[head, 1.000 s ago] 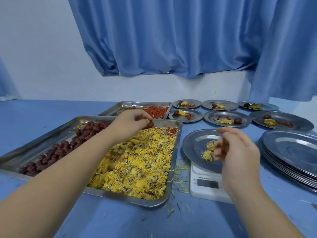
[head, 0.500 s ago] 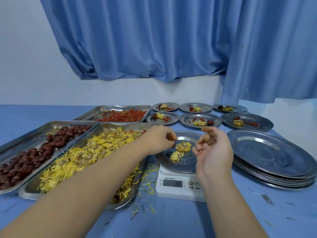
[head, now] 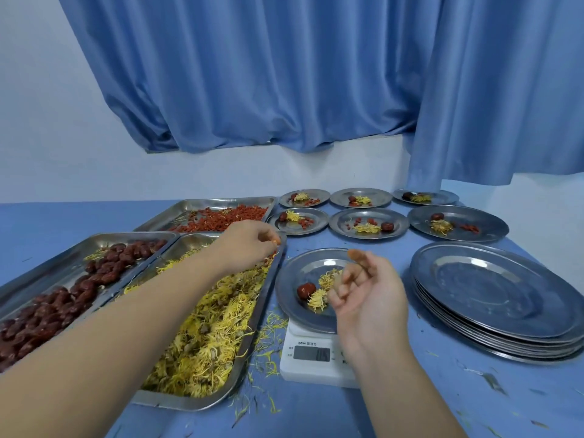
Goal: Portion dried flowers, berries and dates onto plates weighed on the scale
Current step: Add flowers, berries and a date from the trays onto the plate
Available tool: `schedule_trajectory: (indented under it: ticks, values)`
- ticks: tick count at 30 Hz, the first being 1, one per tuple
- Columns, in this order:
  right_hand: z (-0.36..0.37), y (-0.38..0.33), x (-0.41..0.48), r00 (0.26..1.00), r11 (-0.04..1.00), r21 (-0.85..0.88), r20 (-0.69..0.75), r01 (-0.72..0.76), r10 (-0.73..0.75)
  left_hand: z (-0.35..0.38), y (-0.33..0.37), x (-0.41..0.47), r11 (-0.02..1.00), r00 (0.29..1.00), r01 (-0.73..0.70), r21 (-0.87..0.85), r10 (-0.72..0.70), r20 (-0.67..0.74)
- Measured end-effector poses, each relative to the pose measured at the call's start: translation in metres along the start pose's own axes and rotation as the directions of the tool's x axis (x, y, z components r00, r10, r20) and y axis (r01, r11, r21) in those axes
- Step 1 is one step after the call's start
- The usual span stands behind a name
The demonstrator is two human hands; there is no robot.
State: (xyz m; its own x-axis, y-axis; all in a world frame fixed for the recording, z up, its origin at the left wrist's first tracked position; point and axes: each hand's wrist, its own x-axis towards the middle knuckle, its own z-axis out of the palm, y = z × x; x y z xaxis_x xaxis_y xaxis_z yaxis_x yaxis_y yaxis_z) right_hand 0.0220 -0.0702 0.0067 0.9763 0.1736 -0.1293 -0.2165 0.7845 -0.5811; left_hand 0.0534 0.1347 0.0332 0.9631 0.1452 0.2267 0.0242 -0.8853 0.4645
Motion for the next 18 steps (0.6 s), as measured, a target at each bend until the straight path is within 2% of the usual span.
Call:
schedule_trajectory:
  ticks: [3, 7, 10, 12, 14, 16, 18]
  values:
    - [0.013, -0.011, 0.01, 0.999, 0.993, -0.104, 0.008, -0.05, 0.051, -0.019, -0.015, 0.012, 0.999, 1.0, 0.021, 0.044, -0.02, -0.023]
    - [0.038, -0.036, 0.04, 0.982, 0.905, -0.414, 0.185, 0.099, -0.022, -0.036, -0.044, 0.034, 0.994, 0.989, 0.099, 0.051, -0.093, -0.112]
    - [0.051, -0.043, 0.071, 0.97, 0.791, -0.589, 0.244, 0.167, -0.023, -0.044, -0.064, 0.051, 0.976, 0.968, 0.186, -0.111, -0.201, -0.152]
    - [0.054, -0.042, 0.092, 0.963, 0.699, -0.685, 0.268, 0.203, -0.017, -0.045, -0.075, 0.063, 0.93, 0.947, 0.246, -0.273, -0.291, -0.138]
    - [0.052, -0.04, 0.109, 0.957, 0.623, -0.747, 0.288, 0.233, -0.012, -0.041, -0.084, 0.076, 0.893, 0.931, 0.283, -0.351, -0.343, -0.124]
    - [0.049, -0.037, 0.122, 0.954, 0.567, -0.785, 0.3, 0.249, -0.004, -0.035, -0.094, 0.092, 0.917, 0.933, 0.278, -0.287, -0.329, -0.146]
    - [0.044, -0.036, 0.13, 0.953, 0.513, -0.82, 0.302, 0.254, 0.011, -0.03, -0.104, 0.11, 0.956, 0.951, 0.256, -0.141, -0.275, -0.142]
